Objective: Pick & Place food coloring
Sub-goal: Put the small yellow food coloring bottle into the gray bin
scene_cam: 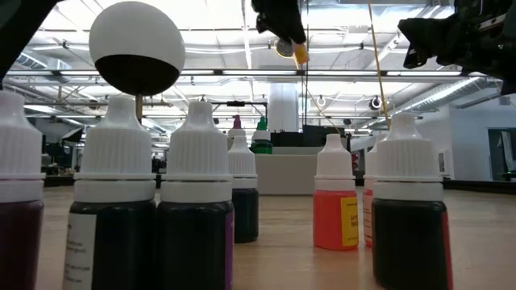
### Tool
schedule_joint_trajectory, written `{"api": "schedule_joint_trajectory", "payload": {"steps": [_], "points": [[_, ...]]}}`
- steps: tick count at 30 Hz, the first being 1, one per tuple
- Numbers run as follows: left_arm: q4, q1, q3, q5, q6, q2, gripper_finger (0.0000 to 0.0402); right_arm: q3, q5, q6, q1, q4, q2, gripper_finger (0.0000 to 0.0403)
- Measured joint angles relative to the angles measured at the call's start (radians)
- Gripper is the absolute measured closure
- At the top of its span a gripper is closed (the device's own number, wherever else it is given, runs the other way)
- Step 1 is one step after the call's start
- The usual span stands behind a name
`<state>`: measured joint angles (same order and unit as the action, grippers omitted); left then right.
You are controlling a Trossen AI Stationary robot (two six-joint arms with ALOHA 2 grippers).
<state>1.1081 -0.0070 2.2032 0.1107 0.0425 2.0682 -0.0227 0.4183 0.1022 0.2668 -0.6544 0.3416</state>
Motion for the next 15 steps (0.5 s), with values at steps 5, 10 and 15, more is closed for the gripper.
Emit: {"api": "schedule_joint_trajectory", "payload": {"steps": [5, 10, 15], "points": [[-0.071, 0.069, 0.000, -0.012, 0.033, 0.011, 0.0322, 0.000, -0.001, 0.015, 0.000, 0.000, 0.000, 0.0403], [-0.114, 0.116, 0.000, -0.013, 0.086, 0.066, 0.0322, 0.000, -0.002, 0.015, 0.000, -0.005, 0.000, 0.0403], [-0.106, 0.147, 0.000, -0.013, 0.110, 0.149, 0.0322, 0.000, -0.002, 0.015, 0.000, -0.008, 0.010, 0.0403]]}}
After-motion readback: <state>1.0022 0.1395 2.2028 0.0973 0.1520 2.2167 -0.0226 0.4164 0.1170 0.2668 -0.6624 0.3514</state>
